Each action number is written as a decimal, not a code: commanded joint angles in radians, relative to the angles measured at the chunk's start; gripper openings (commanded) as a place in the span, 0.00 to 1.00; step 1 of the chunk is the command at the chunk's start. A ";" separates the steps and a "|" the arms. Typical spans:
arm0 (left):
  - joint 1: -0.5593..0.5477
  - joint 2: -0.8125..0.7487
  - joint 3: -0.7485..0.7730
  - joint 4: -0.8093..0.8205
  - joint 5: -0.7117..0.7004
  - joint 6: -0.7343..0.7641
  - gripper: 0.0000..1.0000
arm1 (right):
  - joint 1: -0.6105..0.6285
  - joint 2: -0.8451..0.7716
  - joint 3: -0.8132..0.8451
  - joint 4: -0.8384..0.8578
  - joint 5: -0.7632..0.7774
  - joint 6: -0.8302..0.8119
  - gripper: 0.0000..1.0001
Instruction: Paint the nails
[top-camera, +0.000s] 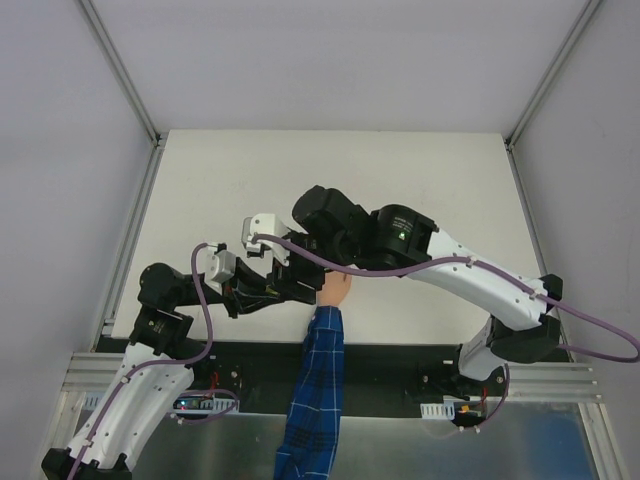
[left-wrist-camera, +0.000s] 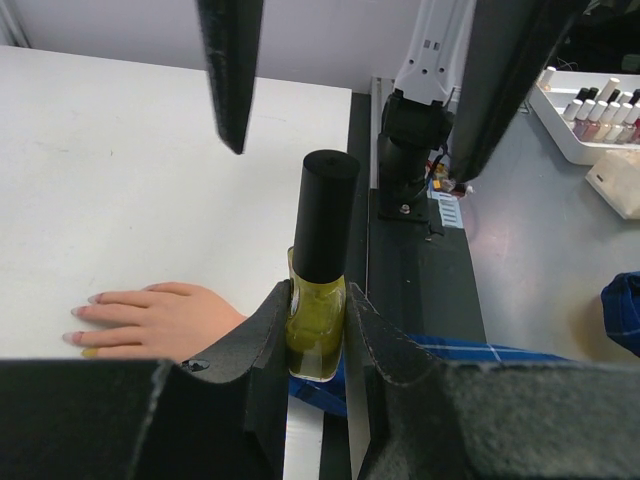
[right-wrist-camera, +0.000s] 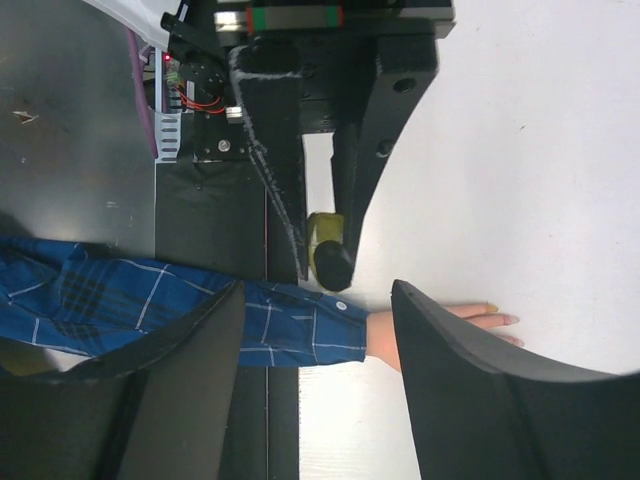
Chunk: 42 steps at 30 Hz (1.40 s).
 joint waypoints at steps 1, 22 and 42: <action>-0.011 -0.005 0.016 0.073 0.042 -0.006 0.00 | -0.026 0.025 0.071 -0.009 -0.033 -0.028 0.61; -0.017 -0.011 0.016 0.078 0.049 -0.007 0.00 | -0.087 0.082 0.060 -0.025 -0.251 -0.014 0.17; -0.016 -0.139 0.045 -0.143 -0.319 0.192 0.00 | 0.039 0.047 -0.237 0.207 0.574 0.629 0.00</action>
